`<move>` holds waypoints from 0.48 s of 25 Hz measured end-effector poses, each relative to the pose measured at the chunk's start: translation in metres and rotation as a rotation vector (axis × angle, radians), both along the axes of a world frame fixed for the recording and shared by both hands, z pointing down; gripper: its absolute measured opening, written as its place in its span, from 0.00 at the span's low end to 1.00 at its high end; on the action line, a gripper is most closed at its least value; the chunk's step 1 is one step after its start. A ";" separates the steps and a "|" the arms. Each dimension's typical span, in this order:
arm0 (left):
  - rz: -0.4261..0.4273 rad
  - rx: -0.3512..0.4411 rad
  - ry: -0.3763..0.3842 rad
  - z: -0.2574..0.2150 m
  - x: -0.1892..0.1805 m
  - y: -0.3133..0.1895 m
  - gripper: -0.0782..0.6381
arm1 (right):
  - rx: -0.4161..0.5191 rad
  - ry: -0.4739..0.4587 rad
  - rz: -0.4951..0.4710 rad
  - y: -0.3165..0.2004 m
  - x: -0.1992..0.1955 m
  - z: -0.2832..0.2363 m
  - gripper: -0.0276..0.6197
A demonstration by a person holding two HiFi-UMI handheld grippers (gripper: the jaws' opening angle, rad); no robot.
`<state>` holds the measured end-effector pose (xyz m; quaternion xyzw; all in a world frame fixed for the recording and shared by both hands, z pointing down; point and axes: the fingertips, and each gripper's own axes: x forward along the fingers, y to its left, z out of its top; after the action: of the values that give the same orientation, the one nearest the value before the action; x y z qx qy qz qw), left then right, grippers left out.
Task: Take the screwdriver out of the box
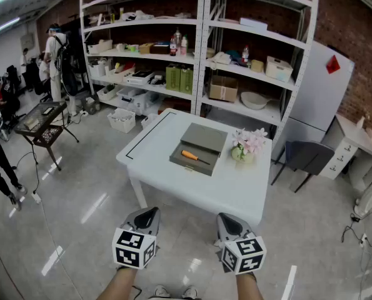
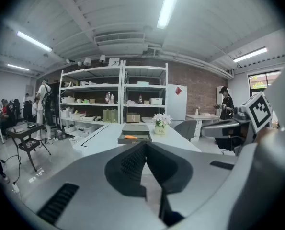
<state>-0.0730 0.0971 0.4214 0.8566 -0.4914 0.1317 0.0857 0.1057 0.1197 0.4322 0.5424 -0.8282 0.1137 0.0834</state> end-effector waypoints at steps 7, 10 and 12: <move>0.002 -0.018 -0.013 0.002 0.022 -0.002 0.11 | -0.003 0.000 -0.019 -0.005 0.014 -0.002 0.05; -0.003 -0.024 -0.014 0.004 0.031 -0.004 0.11 | 0.004 0.007 -0.035 -0.007 0.019 -0.002 0.05; -0.006 -0.023 -0.016 0.005 0.035 -0.005 0.11 | 0.009 0.009 -0.048 -0.009 0.021 -0.001 0.05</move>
<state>-0.0377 0.0926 0.4263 0.8529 -0.4933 0.1439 0.0923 0.1266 0.1102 0.4309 0.5232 -0.8411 0.1057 0.0875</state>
